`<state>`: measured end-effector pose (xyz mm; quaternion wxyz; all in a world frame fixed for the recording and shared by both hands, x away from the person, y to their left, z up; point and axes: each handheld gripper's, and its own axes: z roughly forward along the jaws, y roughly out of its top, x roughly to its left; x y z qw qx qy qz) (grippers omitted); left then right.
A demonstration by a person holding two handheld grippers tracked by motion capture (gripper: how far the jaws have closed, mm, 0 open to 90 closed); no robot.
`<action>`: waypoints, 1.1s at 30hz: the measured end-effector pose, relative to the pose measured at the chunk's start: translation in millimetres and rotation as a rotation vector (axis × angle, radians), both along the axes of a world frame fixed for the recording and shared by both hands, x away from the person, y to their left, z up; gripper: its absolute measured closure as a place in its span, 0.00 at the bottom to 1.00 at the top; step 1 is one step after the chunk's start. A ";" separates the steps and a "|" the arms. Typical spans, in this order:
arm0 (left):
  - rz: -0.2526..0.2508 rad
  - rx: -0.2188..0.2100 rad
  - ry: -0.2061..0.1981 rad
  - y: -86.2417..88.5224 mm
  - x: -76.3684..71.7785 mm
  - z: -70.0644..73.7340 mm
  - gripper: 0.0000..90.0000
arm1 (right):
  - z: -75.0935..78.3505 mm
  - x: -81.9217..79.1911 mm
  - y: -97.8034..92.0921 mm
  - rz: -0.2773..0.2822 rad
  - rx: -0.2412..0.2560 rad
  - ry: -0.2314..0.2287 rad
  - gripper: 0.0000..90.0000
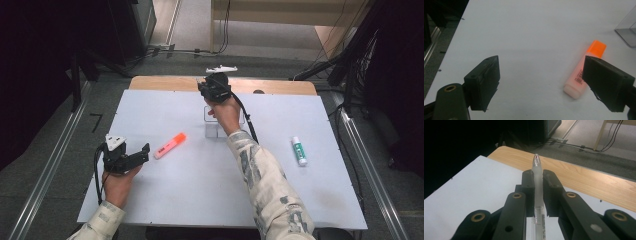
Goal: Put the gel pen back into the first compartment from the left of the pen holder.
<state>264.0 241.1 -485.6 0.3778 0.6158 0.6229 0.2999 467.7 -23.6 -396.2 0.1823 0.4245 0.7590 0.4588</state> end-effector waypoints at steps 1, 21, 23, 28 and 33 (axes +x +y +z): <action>0.000 0.000 0.000 0.0 0.0 0.0 0.17 | 0.1 0.1 0.0 0.001 0.004 0.002 0.87; 0.002 0.003 0.003 -0.2 0.0 -0.4 0.17 | -1.4 -14.6 -12.2 0.036 0.013 -0.004 0.87; 0.002 0.004 0.004 0.0 0.0 -0.3 0.17 | -2.5 -18.6 -15.6 0.041 0.016 -0.009 0.87; 0.002 0.006 0.006 -1.1 0.1 -0.4 0.17 | -8.1 -26.0 -26.8 0.038 0.024 0.003 0.84; 0.001 0.006 0.007 -1.4 0.1 -0.6 0.17 | -14.7 -31.0 -34.6 0.047 0.022 0.020 0.74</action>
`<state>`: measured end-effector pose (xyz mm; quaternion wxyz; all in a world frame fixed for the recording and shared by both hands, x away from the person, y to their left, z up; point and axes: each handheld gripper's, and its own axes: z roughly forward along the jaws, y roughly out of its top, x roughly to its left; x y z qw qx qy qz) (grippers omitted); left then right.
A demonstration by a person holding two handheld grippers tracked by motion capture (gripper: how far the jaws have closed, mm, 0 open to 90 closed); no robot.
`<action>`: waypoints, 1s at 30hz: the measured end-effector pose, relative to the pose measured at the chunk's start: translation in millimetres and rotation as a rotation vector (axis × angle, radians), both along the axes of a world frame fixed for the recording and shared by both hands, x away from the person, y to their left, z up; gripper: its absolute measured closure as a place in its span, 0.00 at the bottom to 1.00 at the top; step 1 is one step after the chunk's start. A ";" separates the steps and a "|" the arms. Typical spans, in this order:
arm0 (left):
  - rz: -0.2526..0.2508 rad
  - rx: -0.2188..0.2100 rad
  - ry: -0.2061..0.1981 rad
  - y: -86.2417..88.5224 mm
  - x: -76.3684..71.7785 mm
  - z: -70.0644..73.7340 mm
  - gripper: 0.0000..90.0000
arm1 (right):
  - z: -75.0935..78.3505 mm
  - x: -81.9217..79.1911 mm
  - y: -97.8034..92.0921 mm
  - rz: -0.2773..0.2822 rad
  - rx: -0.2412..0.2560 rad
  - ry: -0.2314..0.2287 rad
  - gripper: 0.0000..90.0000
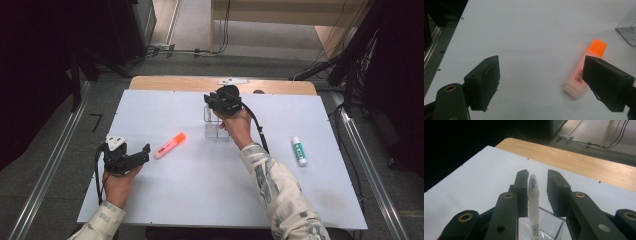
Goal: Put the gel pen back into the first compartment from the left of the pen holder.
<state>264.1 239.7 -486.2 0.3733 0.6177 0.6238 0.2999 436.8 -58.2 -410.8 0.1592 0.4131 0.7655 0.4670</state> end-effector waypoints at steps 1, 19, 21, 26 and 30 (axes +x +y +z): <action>0.000 0.000 0.000 0.0 0.0 0.0 0.17 | -1.1 -0.6 -1.2 0.004 0.002 0.002 0.71; -0.006 0.002 0.003 -0.3 0.9 -0.8 0.17 | -3.7 -20.2 -22.5 0.024 0.014 -0.018 0.44; -0.008 0.001 0.005 -0.3 1.0 -0.9 0.17 | -3.7 -23.9 -27.0 0.025 0.021 -0.020 0.42; -0.014 -0.009 0.004 -0.9 1.3 -1.1 0.17 | -3.9 -33.5 -39.2 0.018 0.020 -0.031 0.38; -0.022 -0.014 0.000 -1.6 1.2 -0.9 0.17 | -5.2 -40.3 -49.4 0.011 0.020 -0.019 0.37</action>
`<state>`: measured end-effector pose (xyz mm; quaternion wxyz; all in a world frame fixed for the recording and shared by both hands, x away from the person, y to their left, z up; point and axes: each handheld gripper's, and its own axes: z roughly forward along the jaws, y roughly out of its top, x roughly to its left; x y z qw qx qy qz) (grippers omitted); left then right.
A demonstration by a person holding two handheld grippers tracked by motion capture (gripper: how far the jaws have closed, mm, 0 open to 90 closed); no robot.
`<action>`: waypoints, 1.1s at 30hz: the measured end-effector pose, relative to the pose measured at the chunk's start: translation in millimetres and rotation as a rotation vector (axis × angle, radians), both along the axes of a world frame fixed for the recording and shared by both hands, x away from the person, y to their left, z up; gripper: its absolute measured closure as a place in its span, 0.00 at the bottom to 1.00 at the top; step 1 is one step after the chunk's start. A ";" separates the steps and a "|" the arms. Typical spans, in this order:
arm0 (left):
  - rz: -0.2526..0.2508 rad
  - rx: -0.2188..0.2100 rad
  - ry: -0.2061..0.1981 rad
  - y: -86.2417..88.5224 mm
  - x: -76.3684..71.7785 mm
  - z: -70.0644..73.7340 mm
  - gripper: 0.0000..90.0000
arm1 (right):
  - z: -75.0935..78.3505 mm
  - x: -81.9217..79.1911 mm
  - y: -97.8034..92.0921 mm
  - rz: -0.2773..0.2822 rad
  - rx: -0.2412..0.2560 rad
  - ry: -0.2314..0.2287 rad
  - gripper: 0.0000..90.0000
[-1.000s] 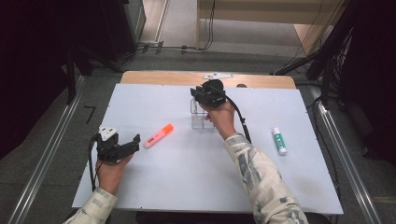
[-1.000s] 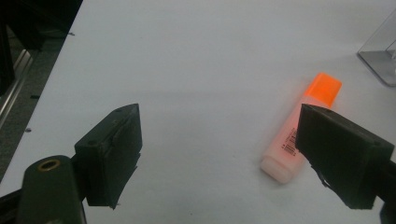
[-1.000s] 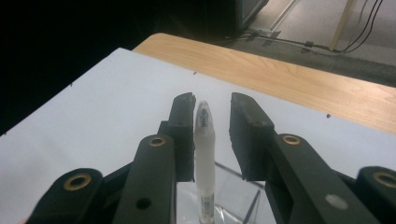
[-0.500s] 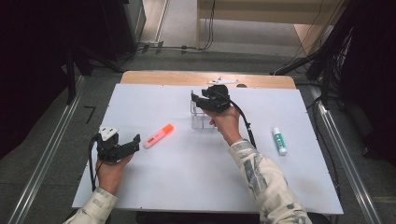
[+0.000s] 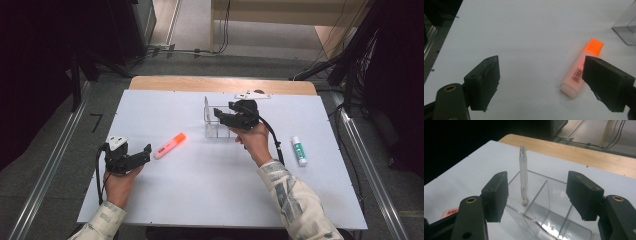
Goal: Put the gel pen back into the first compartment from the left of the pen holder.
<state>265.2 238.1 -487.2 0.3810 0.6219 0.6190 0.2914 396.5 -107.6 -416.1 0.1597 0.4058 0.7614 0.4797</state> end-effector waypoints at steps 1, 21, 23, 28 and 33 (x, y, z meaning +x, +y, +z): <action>-0.003 -0.002 -0.003 -0.2 -0.2 0.2 0.17 | -0.6 -2.1 -2.6 -0.001 0.003 0.000 0.36; -0.025 0.006 -0.005 -2.9 1.0 -1.2 0.16 | -29.2 -45.4 -53.0 -0.049 -0.021 0.020 0.33; -0.026 0.003 -0.008 -3.4 1.1 -1.3 0.16 | -31.4 -49.5 -57.6 -0.051 -0.021 0.022 0.33; -0.030 0.003 -0.005 -4.0 1.7 -1.6 0.16 | -34.1 -59.4 -68.0 -0.061 -0.035 0.010 0.33; -0.031 0.002 -0.007 -4.1 2.3 -1.9 0.16 | -37.3 -68.2 -81.8 -0.075 -0.045 0.007 0.32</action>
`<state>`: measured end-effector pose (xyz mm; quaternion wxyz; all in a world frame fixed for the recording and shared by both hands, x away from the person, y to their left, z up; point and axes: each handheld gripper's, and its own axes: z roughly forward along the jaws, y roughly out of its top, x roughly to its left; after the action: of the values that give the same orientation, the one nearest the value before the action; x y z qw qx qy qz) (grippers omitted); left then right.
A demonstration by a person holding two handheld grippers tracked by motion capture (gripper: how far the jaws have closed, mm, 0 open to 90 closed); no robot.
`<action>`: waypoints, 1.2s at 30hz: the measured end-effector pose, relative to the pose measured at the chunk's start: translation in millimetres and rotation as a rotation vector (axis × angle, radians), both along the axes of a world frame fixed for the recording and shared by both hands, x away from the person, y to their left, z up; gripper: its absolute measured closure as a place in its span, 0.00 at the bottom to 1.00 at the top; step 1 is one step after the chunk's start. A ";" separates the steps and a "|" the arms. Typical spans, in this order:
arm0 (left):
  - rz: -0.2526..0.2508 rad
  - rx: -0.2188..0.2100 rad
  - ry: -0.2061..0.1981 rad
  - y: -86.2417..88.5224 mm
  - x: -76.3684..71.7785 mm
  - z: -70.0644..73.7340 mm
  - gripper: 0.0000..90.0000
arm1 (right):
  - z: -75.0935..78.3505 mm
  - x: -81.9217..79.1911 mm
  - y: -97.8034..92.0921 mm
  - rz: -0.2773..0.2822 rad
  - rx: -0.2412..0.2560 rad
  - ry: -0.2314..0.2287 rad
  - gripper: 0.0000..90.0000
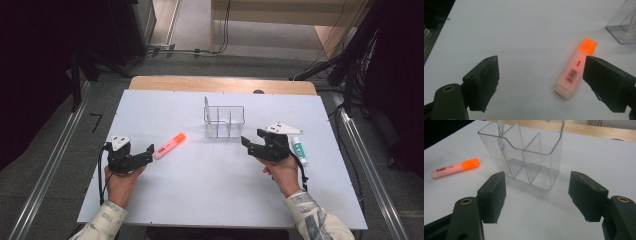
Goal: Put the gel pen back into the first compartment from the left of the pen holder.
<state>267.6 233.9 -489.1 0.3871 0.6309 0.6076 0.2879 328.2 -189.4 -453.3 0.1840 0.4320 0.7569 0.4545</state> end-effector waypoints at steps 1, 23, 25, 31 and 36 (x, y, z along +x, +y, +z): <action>0.001 0.001 -0.001 -0.1 0.0 -0.1 0.16 | -1.0 -2.0 -2.8 -0.003 0.002 0.002 0.32; 0.008 0.013 0.004 -2.7 0.5 -1.1 0.16 | -16.8 -36.8 -65.6 -0.089 -0.075 -0.023 0.30; 0.007 0.013 0.005 -2.6 0.6 -1.2 0.16 | -17.2 -37.8 -68.9 -0.096 -0.074 -0.019 0.30; 0.008 0.014 0.008 -2.8 1.1 -1.9 0.16 | -18.2 -39.7 -80.2 -0.122 -0.071 -0.022 0.30; 0.008 0.014 0.006 -2.7 0.7 -1.4 0.16 | -18.5 -40.8 -86.3 -0.139 -0.061 -0.023 0.30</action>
<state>268.3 231.3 -490.5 0.3798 0.6321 0.6091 0.2919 287.4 -275.7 -471.9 0.2367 0.4723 0.7365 0.4225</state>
